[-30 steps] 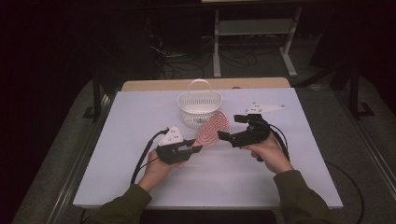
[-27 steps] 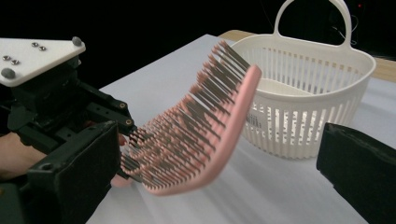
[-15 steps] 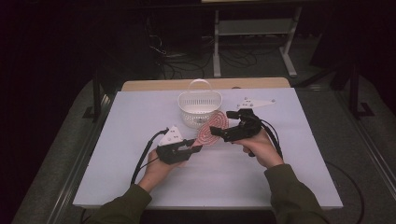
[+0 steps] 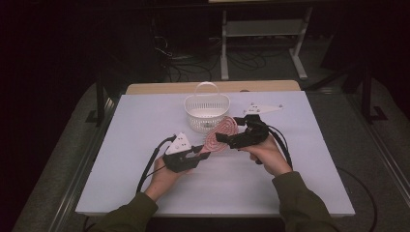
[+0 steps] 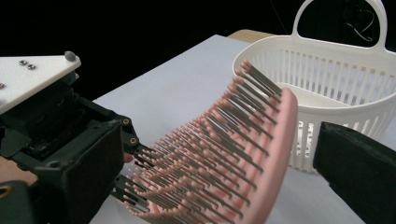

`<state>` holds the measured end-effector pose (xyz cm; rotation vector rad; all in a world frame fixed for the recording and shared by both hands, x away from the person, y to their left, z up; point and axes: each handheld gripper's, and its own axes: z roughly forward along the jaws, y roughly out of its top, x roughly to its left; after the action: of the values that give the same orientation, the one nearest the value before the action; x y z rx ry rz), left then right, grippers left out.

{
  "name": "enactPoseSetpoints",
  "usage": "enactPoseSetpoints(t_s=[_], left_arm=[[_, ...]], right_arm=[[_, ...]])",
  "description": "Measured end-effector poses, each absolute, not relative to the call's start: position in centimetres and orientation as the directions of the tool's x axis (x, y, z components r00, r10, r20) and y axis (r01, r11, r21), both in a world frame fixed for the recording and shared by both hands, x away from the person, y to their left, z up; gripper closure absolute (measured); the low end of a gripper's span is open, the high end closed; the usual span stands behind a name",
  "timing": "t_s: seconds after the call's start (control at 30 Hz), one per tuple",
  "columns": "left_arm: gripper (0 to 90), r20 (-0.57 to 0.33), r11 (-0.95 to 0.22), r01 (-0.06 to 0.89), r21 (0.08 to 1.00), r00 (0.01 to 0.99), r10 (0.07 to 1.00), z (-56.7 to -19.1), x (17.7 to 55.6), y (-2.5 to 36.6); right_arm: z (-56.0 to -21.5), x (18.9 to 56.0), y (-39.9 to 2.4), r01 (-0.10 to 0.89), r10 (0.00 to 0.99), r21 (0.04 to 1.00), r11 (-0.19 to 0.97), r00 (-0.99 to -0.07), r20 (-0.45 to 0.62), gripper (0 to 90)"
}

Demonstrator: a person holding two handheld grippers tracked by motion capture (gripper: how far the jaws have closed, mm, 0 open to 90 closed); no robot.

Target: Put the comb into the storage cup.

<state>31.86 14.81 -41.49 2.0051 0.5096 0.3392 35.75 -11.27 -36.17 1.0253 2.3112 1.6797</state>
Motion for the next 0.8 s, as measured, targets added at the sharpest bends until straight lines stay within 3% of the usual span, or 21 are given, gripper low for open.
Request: enactPoseSetpoints(t_s=[0.8], left_arm=[[69.8,0.045,-0.419,0.196,0.886,0.865,0.499,-41.63,31.56,14.73]], right_arm=[[-36.39,35.91,-11.60,0.517,0.569,0.845,0.132,-0.738,0.363,33.8]])
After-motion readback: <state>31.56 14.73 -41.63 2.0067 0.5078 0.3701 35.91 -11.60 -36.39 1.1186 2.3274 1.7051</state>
